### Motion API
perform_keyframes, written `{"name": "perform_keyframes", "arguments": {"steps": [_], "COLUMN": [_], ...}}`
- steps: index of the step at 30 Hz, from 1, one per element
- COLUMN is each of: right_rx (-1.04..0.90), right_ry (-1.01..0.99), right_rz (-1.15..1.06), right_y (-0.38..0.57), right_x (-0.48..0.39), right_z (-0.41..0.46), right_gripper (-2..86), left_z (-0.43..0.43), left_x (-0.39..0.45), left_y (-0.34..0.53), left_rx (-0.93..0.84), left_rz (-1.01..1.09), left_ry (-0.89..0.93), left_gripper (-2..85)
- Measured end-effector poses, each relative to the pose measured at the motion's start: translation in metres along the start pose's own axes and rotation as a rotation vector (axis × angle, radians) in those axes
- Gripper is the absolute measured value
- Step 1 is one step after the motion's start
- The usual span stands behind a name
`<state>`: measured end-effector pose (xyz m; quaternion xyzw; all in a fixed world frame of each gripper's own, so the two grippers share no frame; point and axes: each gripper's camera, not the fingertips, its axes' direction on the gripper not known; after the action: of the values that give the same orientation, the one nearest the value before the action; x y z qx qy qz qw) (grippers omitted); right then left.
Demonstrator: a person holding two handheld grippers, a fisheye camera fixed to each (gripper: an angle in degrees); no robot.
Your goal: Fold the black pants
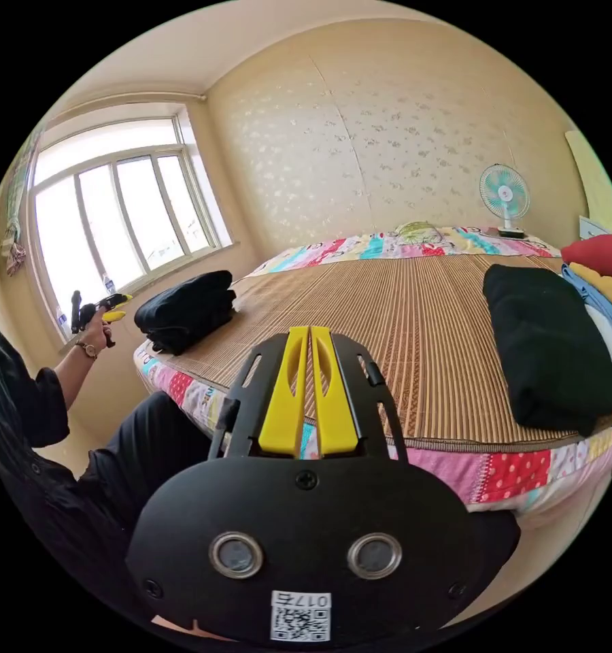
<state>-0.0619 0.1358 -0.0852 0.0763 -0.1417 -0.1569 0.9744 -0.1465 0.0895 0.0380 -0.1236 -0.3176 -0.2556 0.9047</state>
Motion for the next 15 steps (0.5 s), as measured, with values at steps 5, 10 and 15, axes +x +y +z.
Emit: {"name": "perform_keyframes", "arguments": {"steps": [5,10,15], "right_rx": [-0.107,0.138,0.267], "right_ry": [-0.185,-0.191,-0.178], "right_rz": [-0.001,0.069,0.186], "right_y": [0.006,0.014,0.016], "right_x": [0.009,0.013,0.029], "right_z": [0.001,-0.037,-0.056], "right_gripper": [0.5,0.6,0.5], "left_z": [-0.002,0.021,0.108], "left_x": [0.042,0.203,0.363], "left_y": [-0.018,-0.013,0.141], "left_rx": [-0.013,-0.067,-0.424], "left_rz": [-0.025,0.289,0.769], "left_ry": [0.184,0.469,0.657], "left_gripper": [7.3,4.6,4.3]}}
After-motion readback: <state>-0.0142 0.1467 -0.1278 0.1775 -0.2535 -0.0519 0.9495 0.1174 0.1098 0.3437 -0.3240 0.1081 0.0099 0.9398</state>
